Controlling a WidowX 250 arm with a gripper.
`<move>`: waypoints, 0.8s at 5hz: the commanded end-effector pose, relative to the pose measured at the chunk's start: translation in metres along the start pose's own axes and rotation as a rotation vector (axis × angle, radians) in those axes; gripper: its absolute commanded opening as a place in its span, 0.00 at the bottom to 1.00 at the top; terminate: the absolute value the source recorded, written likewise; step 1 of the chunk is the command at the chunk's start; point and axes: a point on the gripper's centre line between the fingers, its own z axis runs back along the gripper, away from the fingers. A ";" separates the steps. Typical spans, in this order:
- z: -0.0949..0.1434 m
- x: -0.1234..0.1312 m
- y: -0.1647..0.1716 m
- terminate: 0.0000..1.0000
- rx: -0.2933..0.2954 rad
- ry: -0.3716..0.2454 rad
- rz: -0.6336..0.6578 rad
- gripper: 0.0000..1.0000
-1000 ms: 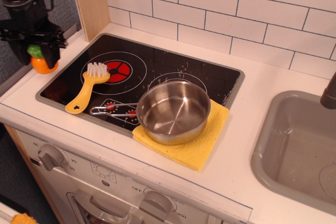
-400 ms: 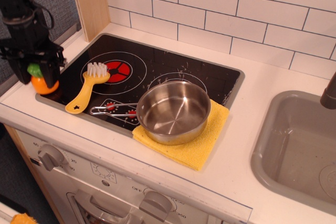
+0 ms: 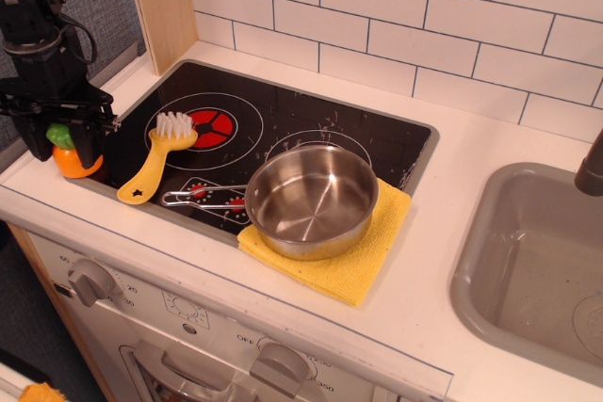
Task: Move the bottle to the left of the brush.
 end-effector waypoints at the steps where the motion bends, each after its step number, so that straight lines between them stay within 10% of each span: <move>1: 0.021 0.003 -0.014 0.00 0.012 -0.077 -0.073 0.00; 4: 0.023 0.011 -0.036 0.00 0.006 -0.088 -0.137 0.00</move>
